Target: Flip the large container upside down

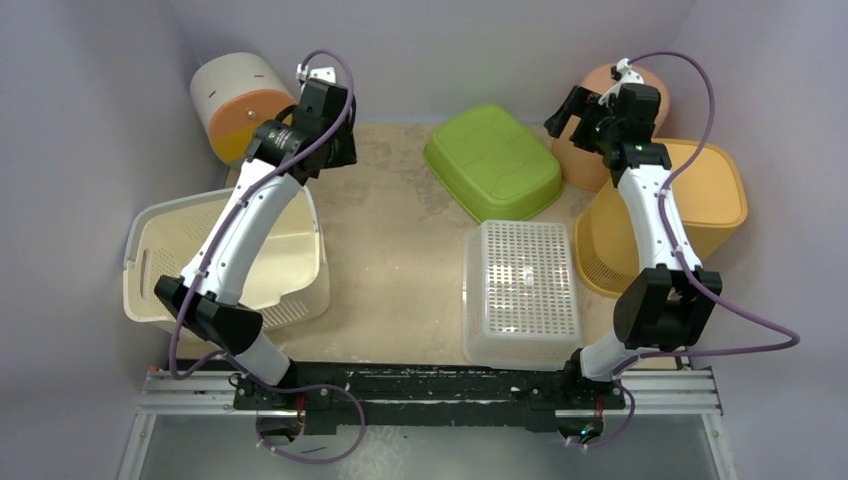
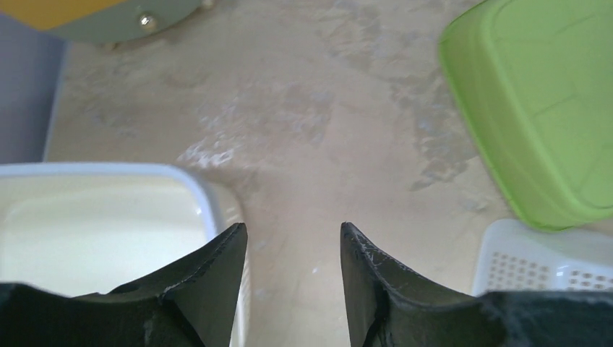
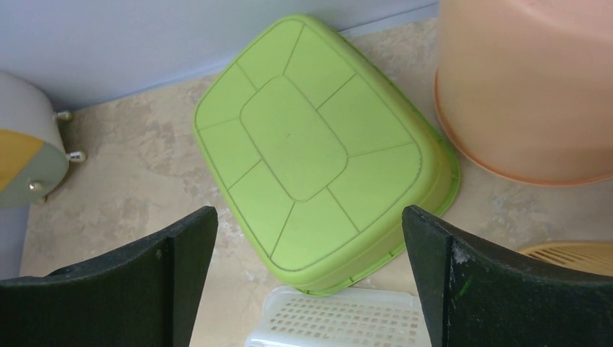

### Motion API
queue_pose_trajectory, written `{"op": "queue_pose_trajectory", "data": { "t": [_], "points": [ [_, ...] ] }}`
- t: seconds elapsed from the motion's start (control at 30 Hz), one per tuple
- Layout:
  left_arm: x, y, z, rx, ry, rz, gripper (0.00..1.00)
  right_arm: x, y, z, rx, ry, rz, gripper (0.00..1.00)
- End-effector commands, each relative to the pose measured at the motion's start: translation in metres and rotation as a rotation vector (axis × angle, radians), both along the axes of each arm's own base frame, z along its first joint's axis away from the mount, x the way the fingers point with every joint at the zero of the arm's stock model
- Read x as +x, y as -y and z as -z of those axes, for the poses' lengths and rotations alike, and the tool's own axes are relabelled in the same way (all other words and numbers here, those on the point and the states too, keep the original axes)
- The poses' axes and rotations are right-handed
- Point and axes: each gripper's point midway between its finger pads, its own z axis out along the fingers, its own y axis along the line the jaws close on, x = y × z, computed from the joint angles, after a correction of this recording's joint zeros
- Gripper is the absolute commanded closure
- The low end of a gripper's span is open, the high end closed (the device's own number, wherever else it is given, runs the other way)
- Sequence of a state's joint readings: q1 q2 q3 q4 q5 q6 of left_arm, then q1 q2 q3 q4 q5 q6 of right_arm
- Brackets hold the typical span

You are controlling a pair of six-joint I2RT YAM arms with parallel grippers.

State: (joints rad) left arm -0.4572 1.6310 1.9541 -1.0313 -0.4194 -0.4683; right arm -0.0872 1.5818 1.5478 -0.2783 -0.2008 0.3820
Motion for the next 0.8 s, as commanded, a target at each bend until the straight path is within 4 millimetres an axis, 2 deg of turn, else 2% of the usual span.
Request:
{"op": "queue_pose_trajectory", "data": {
  "t": [0.0,0.2,0.37,0.57,0.77],
  "points": [
    [-0.035,-0.044,0.022,0.142,-0.096,-0.114,0.51,-0.008,-0.022,-0.023,-0.027,0.075,-0.073,0.0],
    [-0.058,-0.048,0.051,0.087,-0.122,-0.146,0.49,-0.019,-0.043,-0.016,-0.031,0.057,-0.121,0.0],
    [-0.073,-0.056,0.062,0.088,-0.134,-0.166,0.47,-0.027,-0.054,-0.005,-0.036,0.03,-0.152,0.0],
    [-0.087,-0.062,0.091,0.083,-0.17,-0.192,0.46,-0.031,-0.058,-0.001,-0.038,0.022,-0.164,0.0],
    [-0.091,-0.057,0.117,0.03,-0.176,-0.206,0.46,-0.033,-0.059,-0.001,-0.04,0.023,-0.17,0.0]
  ]
}}
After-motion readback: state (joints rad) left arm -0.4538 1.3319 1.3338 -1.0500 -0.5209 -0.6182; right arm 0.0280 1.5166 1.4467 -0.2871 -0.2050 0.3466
